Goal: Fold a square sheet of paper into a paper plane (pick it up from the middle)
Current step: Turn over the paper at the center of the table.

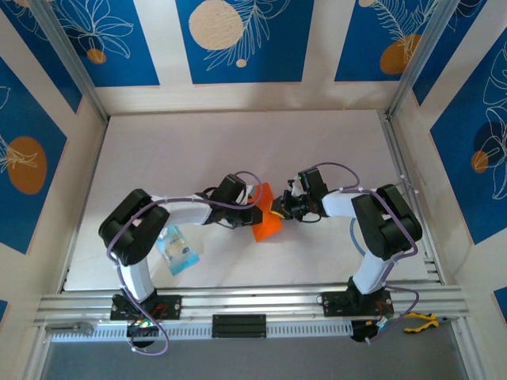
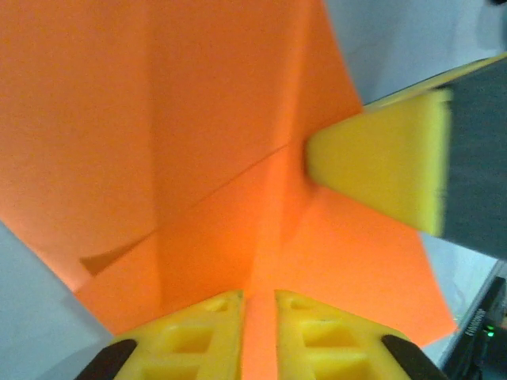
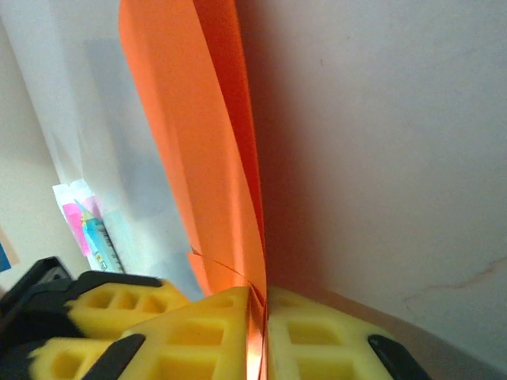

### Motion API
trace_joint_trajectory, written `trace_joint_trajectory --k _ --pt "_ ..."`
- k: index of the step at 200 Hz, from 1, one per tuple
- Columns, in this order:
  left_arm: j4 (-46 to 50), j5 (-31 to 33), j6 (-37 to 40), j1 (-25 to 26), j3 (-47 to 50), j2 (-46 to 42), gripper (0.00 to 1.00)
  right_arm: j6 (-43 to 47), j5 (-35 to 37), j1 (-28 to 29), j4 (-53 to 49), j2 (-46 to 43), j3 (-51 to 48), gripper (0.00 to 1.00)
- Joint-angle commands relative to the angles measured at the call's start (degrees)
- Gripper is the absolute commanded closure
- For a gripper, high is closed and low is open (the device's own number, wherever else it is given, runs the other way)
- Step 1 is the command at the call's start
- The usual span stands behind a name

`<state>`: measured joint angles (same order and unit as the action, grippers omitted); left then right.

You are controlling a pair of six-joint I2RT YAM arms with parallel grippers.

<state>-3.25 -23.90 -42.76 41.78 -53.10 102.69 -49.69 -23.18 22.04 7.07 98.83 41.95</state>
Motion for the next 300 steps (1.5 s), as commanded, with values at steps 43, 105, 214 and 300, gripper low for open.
trace_joint_trajectory --k 43,105,214,300 --pt "9.1 5.5 6.7 -4.6 -1.0 -13.9 0.70 5.9 8.8 1.1 -12.5 -12.6 0.4 0.92" --pt "32.1 10.4 7.7 -10.0 -10.2 -19.3 0.60 14.4 23.7 3.0 -40.1 -20.7 12.0 0.93" --pt "25.7 16.7 -0.7 -10.1 2.8 -34.0 0.62 26.6 34.8 4.9 -57.0 -31.4 15.8 0.95" --pt "31.8 13.1 4.2 -10.2 5.7 -39.6 0.55 23.7 39.8 5.3 -54.1 -33.5 13.2 0.95"
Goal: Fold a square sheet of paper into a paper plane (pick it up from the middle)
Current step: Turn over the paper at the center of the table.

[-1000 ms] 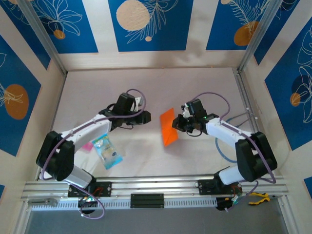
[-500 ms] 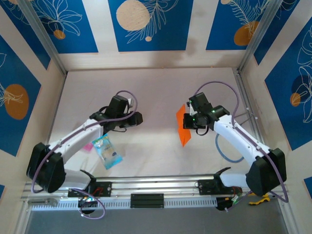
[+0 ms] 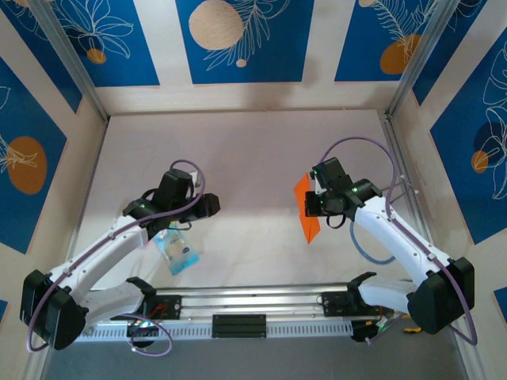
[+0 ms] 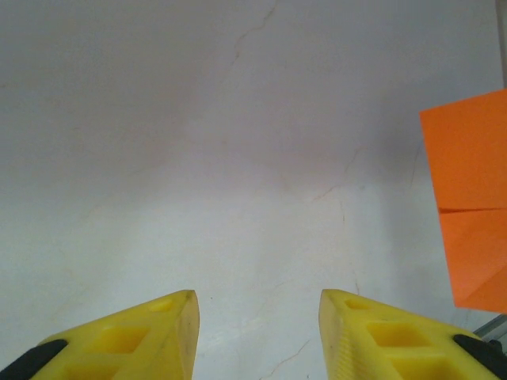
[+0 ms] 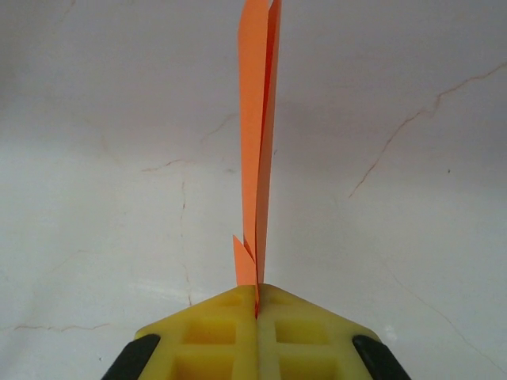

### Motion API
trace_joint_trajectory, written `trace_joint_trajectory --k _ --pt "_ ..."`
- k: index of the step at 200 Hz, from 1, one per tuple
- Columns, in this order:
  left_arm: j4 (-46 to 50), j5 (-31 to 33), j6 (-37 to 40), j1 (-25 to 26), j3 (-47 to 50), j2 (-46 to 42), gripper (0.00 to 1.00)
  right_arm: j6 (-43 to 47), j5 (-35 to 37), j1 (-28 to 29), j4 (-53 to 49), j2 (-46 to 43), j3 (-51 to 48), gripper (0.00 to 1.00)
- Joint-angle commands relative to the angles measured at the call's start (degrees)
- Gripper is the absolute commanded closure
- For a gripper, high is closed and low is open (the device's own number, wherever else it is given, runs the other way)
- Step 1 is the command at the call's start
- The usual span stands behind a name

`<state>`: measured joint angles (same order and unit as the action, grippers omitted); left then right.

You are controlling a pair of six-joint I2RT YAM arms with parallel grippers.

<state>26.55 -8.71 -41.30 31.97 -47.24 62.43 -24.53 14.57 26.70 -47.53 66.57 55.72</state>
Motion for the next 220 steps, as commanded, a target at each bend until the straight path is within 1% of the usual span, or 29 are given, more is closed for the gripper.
trace_joint_trajectory --k 1,14,26,54,98,119,132,155,180,220 --pt "2.1 -2.2 2.8 -0.4 -0.3 0.7 0.55 -1.5 2.2 0.7 0.6 -1.2 -0.6 0.95" --pt "2.8 -3.3 4.6 -0.5 -1.3 1.6 0.55 -2.3 3.4 1.2 0.7 -0.6 -0.2 0.95" --pt "3.2 -2.5 5.7 -0.4 -1.3 2.0 0.55 -2.7 4.2 1.7 0.7 0.3 0.4 0.95" --pt "0.4 -1.9 6.8 -1.6 -0.5 3.7 0.54 -2.6 7.0 3.5 -0.4 4.2 3.1 0.95" --pt "-0.7 -3.8 8.2 -6.6 -2.7 8.6 0.54 -4.7 18.9 8.4 -7.6 15.0 11.2 0.95" --pt "-0.8 -2.1 8.8 -8.8 -3.0 8.4 0.53 -8.2 24.5 10.0 -12.1 22.0 16.9 0.96" --pt "-0.1 -0.5 8.1 -10.7 -3.0 8.0 0.53 -11.9 28.3 10.5 -15.8 26.9 20.8 0.97" --pt "3.3 3.5 5.7 -14.3 -3.6 7.1 0.53 -14.5 34.2 13.8 -19.2 34.3 26.2 0.99" --pt "5.1 5.1 5.3 -17.4 -3.7 5.8 0.52 -15.0 33.9 16.9 -19.3 41.2 30.5 1.00" --pt "6.9 7.9 6.7 -19.5 -3.5 2.7 0.50 -14.8 28.6 21.5 -18.7 50.9 38.4 0.99"
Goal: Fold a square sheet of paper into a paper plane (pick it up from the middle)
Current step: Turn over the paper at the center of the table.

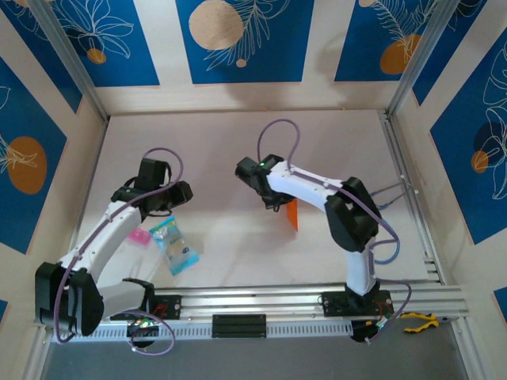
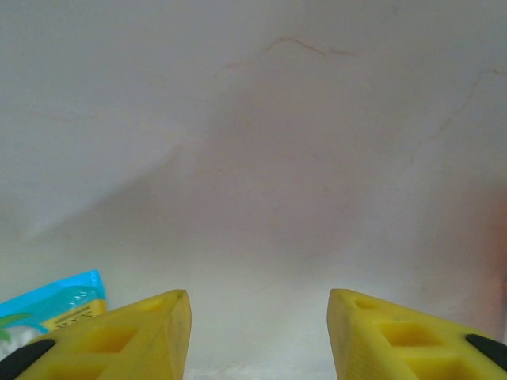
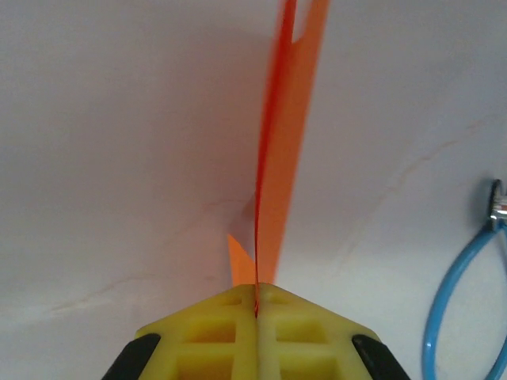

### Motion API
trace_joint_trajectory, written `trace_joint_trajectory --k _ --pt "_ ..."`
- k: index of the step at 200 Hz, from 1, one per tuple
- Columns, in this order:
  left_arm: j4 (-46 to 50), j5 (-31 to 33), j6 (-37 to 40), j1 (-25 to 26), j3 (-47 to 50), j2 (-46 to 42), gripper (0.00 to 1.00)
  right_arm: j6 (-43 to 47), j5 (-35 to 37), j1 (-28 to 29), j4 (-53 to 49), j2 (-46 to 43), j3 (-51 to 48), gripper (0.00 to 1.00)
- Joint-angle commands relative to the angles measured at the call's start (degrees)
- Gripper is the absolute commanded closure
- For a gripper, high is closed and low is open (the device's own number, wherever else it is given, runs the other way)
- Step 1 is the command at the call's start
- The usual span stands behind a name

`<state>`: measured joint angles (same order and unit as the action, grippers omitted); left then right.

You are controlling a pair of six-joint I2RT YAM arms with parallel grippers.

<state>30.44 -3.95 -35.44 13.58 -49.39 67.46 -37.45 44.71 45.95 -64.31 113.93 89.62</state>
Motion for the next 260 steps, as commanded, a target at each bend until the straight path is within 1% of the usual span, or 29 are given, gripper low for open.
trace_joint_trajectory --k 1,13,28,45,61,77,91,103,117,130,149,164,182,195,213,229,260 --pt "3.1 3.3 0.8 -1.2 -1.3 -2.5 0.50 -1.8 -1.7 2.4 -1.9 3.8 4.7 0.99" --pt "3.7 3.7 1.2 -1.4 -1.3 -2.9 0.49 -1.8 -3.5 3.4 -2.0 6.4 7.1 0.98" --pt "3.8 2.7 1.8 -1.5 -1.0 -3.2 0.49 -1.7 -6.4 4.3 -1.6 8.6 9.6 0.95" --pt "3.7 1.5 1.8 -1.5 -0.5 -3.2 0.49 -0.7 -10.9 4.9 1.1 9.4 10.6 0.89" --pt "3.1 -0.6 1.8 -1.5 -0.1 -3.1 0.49 0.4 -17.3 4.6 5.4 8.4 9.8 0.82" --pt "2.1 -3.8 1.8 -1.5 -0.1 -2.9 0.49 1.5 -26.3 3.7 13.8 4.0 4.1 0.70" --pt "0.5 -9.4 2.4 -1.5 -0.5 -1.8 0.49 1.0 -33.3 2.0 23.1 -2.7 -4.4 0.56" --pt "-0.4 -14.4 2.3 -1.5 -1.3 0.0 0.51 0.2 -39.5 -0.3 29.9 -8.5 -11.0 0.54" --pt "-2.3 -20.1 1.6 -1.3 -1.9 2.8 0.53 -0.8 -46.6 -4.1 35.4 -13.8 -17.3 0.56" --pt "-3.3 -23.1 1.0 -0.6 -2.8 5.7 0.56 -2.7 -49.0 -7.4 39.9 -18.3 -23.7 0.62" --pt "-3.9 -24.2 0.9 1.6 -4.0 9.0 0.57 -5.2 -53.4 -12.9 47.0 -23.4 -33.0 0.74" --pt "-6.6 -25.4 -0.7 3.3 -3.6 10.9 0.57 -8.0 -57.1 -17.3 52.0 -25.4 -38.9 0.86" --pt "-10.6 -27.0 -3.6 5.2 -3.0 13.5 0.57 -10.7 -60.1 -21.1 56.0 -25.5 -43.1 0.91" --pt "-12.6 -27.3 -5.1 6.9 -3.1 15.4 0.57 -11.2 -62.2 -22.1 57.6 -24.6 -44.1 0.95" --pt "-14.6 -27.3 -6.6 9.0 -3.7 17.8 0.57 -11.2 -62.5 -22.0 58.0 -23.3 -44.1 0.96" --pt "-15.4 -27.9 -7.3 10.4 -4.8 20.0 0.56 -11.4 -61.3 -22.0 57.6 -22.0 -43.9 0.98" --pt "-15.7 -28.1 -7.4 12.4 -6.9 23.5 0.57 -11.2 -59.6 -22.5 57.8 -20.4 -44.2 0.98"
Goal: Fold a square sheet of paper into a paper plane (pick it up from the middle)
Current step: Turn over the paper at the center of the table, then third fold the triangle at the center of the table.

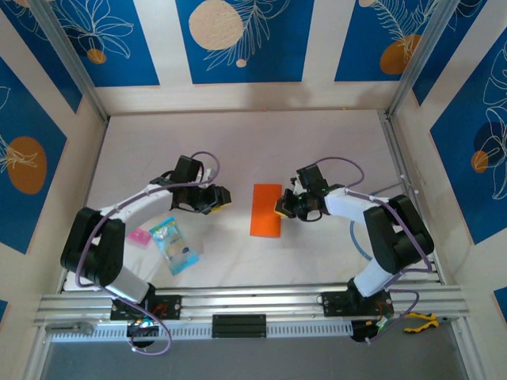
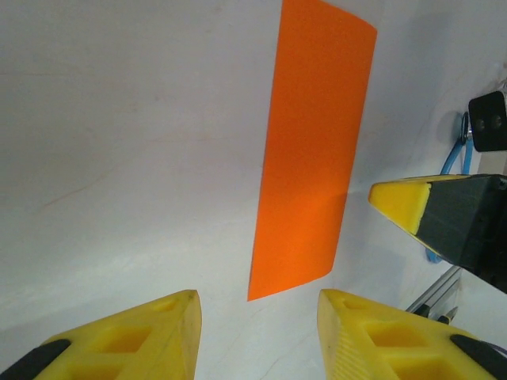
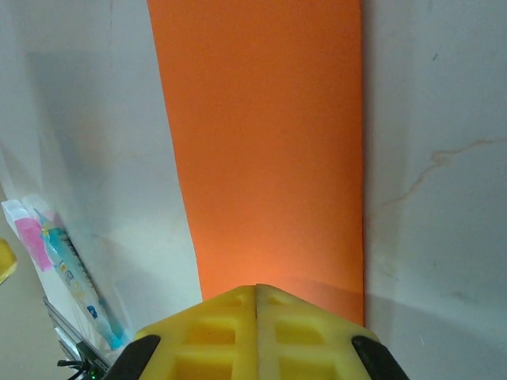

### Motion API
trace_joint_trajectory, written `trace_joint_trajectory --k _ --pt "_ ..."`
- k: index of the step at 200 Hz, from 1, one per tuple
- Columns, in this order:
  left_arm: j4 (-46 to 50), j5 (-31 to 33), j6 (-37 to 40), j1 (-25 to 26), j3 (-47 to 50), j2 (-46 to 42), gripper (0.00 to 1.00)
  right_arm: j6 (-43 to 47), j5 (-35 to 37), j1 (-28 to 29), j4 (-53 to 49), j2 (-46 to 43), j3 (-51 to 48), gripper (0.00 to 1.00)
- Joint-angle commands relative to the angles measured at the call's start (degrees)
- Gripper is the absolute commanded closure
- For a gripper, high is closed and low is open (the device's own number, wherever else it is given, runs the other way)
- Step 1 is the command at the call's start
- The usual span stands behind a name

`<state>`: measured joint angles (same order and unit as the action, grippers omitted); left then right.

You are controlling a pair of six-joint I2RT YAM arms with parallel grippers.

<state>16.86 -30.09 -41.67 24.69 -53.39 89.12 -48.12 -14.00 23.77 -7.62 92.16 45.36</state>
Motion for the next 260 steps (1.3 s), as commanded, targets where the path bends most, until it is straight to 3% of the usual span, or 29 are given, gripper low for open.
trace_joint_trajectory --k 1,48,94,260 --pt "-2.2 -2.0 -1.3 1.4 -2.9 2.0 0.57 -0.5 -1.0 -0.3 1.1 1.5 0.1 0.98" --pt "-3.7 -3.0 -2.4 3.0 -4.4 5.6 0.56 0.7 -5.1 -1.4 3.9 6.1 -0.1 0.98" --pt "-3.7 -3.8 -2.5 4.4 -5.6 8.6 0.55 -0.8 -4.0 -1.4 5.7 9.6 -3.1 0.98" --pt "-1.7 -2.2 -2.8 9.4 -9.5 19.2 0.61 -3.7 -2.7 -0.3 7.6 8.5 -5.9 0.98"
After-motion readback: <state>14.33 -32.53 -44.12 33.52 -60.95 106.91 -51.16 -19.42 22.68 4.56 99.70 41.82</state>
